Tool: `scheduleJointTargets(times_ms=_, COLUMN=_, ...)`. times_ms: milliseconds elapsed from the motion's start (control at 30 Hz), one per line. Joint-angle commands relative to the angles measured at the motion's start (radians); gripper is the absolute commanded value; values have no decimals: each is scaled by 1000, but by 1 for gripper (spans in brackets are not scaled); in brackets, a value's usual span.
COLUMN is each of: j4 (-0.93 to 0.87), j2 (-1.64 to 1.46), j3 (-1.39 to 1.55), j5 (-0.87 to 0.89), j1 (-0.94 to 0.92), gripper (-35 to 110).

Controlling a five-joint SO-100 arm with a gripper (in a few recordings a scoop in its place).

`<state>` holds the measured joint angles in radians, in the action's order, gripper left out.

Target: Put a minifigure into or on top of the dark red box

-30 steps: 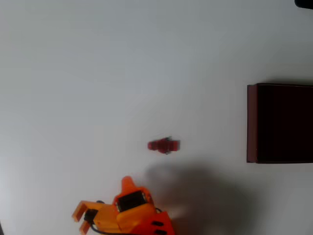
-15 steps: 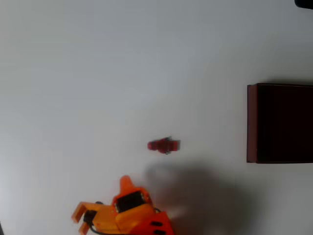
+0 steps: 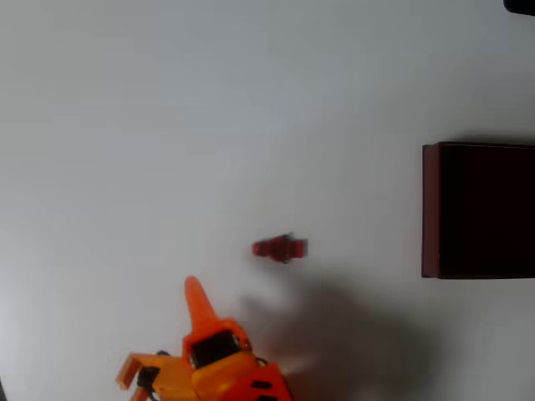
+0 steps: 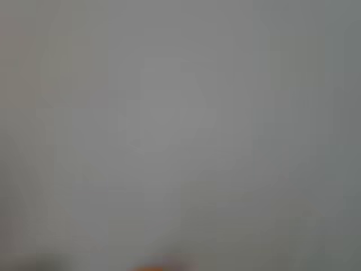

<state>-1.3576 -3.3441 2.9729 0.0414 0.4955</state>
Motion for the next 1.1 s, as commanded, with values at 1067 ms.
scheduleJointTargets(times_ms=1067, j4=-149, j2=1186, j3=-874, j5=26, j1=-296, gripper=27)
